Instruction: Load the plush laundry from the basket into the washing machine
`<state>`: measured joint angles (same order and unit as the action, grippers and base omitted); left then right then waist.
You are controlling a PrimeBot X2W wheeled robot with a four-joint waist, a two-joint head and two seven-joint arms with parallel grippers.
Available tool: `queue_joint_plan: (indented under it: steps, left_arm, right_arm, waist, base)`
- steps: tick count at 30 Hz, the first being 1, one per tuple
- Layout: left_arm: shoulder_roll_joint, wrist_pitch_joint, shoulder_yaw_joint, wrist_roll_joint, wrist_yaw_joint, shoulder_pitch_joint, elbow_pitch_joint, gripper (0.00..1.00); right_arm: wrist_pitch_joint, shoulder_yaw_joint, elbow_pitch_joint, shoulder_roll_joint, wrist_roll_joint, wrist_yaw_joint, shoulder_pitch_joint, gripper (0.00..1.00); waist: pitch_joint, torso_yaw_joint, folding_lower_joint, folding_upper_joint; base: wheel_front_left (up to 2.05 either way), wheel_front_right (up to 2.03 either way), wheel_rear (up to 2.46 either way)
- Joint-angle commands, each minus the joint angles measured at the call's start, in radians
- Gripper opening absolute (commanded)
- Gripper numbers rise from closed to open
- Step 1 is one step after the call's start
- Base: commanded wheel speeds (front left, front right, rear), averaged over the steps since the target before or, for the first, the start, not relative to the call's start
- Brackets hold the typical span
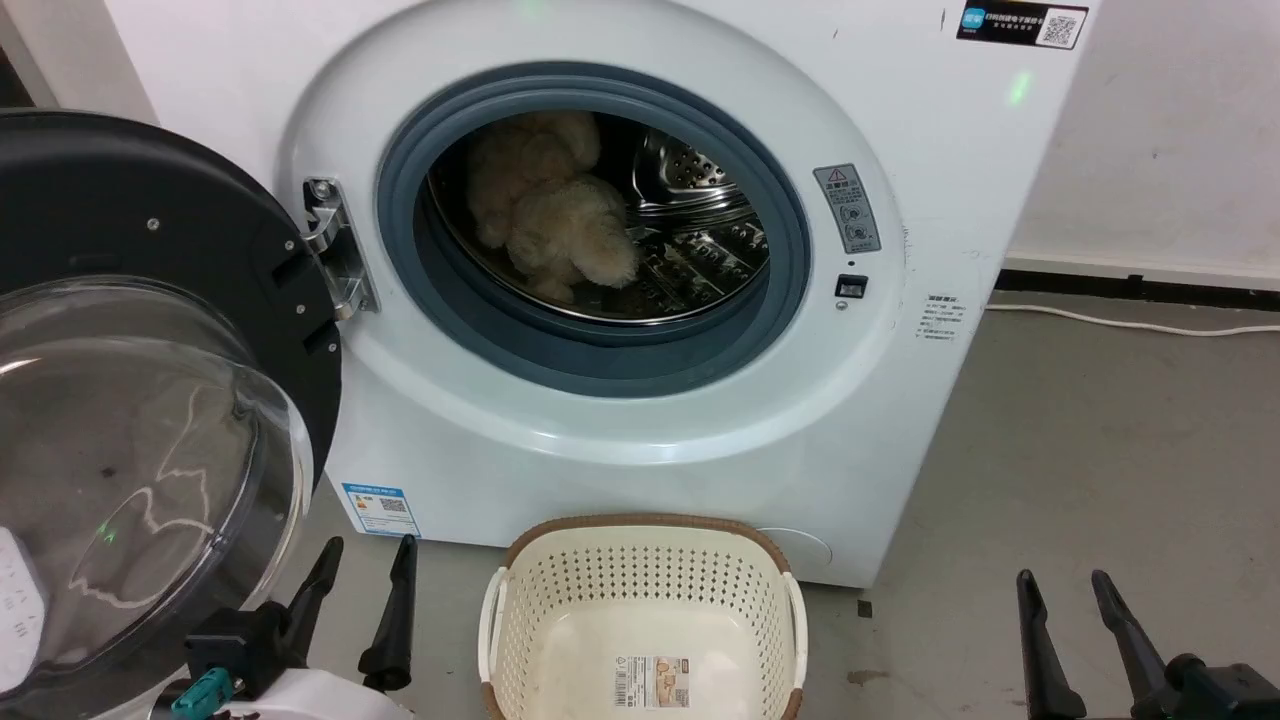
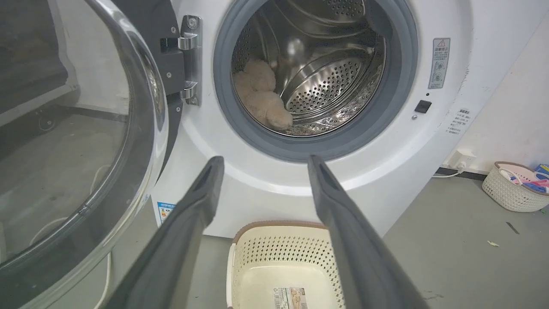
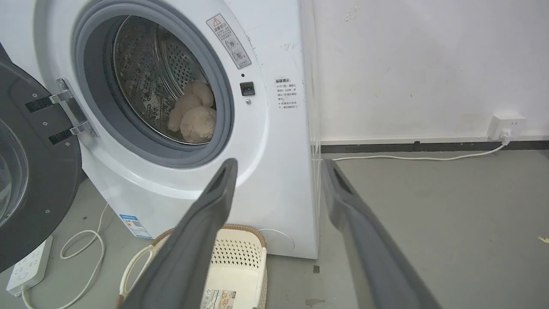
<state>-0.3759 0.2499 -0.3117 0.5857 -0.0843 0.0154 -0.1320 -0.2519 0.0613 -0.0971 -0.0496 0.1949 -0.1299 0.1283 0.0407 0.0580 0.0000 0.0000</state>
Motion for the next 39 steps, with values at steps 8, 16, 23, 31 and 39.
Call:
queue_joint_plan:
  steps: [8,16,23,31,39]
  left_arm:
    - [0.018,-0.004,0.001,0.025,0.007,0.015,-0.021,1.0]
    - [0.019,-0.004,0.001,0.024,0.004,0.005,-0.028,0.0]
    - [0.026,-0.01,0.008,0.009,0.006,0.004,-0.024,0.0]
    - [0.046,-0.026,0.028,-0.03,0.011,0.003,-0.014,0.0]
    - [0.07,-0.046,0.053,-0.079,0.018,0.002,-0.001,0.0]
  right_arm:
    - [-0.007,-0.007,-0.01,-0.001,0.004,-0.001,0.001,1.0]
    - [0.0,-0.008,-0.012,0.0,0.0,0.0,0.0,0.0]
    - [0.007,-0.009,-0.009,0.0,-0.005,0.0,-0.003,0.0]
    - [0.023,-0.013,-0.002,0.0,-0.018,0.0,-0.012,0.0]
    - [0.043,-0.017,0.007,0.0,-0.033,0.0,-0.022,0.0]
  waist:
    - [0.002,0.008,0.0,0.0]
    - [0.006,0.008,0.0,0.0]
    - [0.005,0.006,0.0,0.0]
    - [0.002,0.002,0.0,0.0]
    - [-0.002,-0.003,0.0,0.0]
  base:
    - [0.0,0.0,0.0]
    - [0.0,0.0,0.0]
    - [0.0,0.0,0.0]
    - [0.0,0.0,0.0]
    - [0.0,0.0,0.0]
